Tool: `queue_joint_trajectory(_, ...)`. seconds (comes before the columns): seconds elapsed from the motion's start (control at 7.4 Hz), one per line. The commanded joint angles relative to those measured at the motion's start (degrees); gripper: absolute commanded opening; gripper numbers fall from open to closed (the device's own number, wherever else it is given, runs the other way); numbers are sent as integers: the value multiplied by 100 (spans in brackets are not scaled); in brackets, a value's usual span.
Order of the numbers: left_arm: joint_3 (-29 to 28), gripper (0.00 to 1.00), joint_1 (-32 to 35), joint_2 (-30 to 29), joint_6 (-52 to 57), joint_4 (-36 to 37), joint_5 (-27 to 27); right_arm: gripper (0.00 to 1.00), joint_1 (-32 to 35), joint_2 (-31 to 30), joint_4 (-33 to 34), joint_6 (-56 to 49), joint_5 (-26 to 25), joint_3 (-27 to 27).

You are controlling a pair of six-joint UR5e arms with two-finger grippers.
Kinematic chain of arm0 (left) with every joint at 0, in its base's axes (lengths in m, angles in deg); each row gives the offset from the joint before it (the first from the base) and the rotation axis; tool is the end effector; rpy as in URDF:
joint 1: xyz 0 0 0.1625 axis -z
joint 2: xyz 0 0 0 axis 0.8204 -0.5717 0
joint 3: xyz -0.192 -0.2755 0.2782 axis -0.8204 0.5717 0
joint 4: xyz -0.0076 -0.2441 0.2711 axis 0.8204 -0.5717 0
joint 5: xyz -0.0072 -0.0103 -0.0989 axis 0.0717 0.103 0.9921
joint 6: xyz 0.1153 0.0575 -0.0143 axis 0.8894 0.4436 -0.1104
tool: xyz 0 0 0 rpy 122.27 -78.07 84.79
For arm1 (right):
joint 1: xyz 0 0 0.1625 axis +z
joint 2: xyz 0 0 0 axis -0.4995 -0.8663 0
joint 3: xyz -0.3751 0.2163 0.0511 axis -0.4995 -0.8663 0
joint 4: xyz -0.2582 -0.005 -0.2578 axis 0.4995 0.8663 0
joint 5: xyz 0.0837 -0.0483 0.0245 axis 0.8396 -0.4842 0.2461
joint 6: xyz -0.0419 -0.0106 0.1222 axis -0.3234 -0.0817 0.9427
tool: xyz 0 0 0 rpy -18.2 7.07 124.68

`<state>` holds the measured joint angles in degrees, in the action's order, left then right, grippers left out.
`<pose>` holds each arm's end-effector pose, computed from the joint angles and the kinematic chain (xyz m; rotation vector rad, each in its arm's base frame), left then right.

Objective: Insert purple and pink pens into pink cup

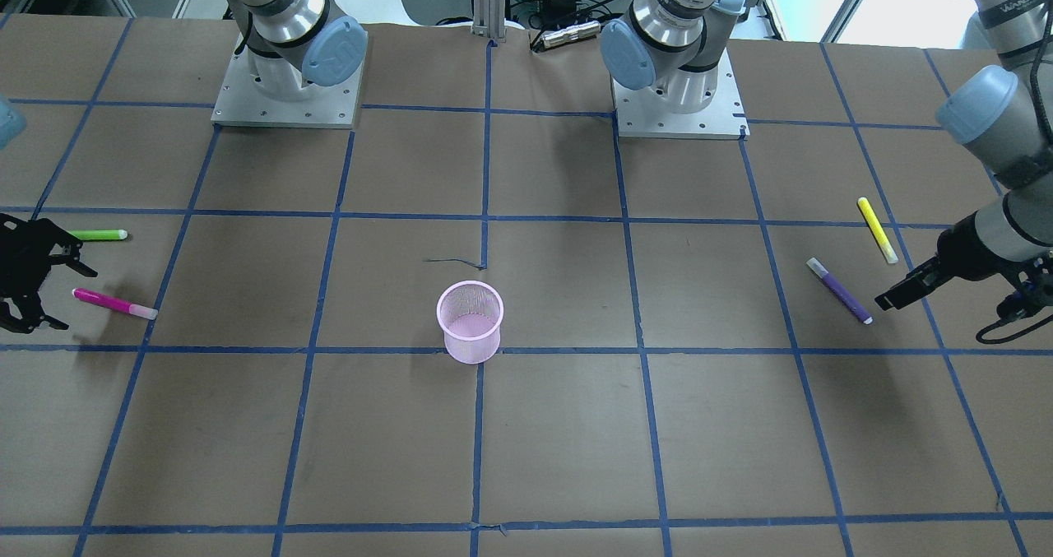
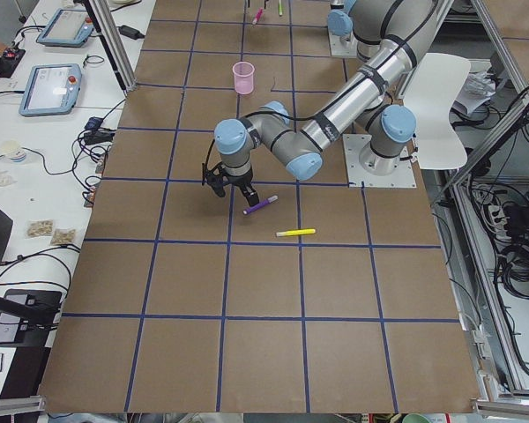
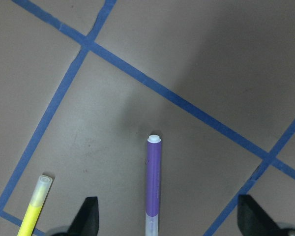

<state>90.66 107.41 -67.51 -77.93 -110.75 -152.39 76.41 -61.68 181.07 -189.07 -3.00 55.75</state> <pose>0.2048 -0.4796 0.2640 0.8649 -2.9887 -0.1633 -0.2240 -0.4631 0.1953 -1.9353 2.2758 -0.2527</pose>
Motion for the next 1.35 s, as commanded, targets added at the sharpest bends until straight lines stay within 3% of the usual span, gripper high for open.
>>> queue_joint_trajectory(0.0,281,100,-8,-173,15,496,-5,66,-21,-5,371,-27,-6,232)
queue_joint_trajectory(0.14,396,100,-25,-296,6,742,-5,55,-21,-5,371,-28,-6,232)
queue_joint_trajectory(0.41,458,100,-25,-516,32,972,-5,18,-21,-23,353,-19,-6,224)
queue_joint_trajectory(0.54,459,98,-25,-569,41,982,3,10,-21,-40,344,-10,-15,224)
queue_joint_trajectory(0.68,441,89,-25,-604,50,982,-5,5,-21,-93,318,51,-32,215)
queue_joint_trajectory(1.08,379,82,-25,-753,50,999,3,0,83,-372,248,339,185,101)
queue_joint_trajectory(1.22,371,78,-25,-771,50,999,-5,0,424,-627,222,350,274,83)
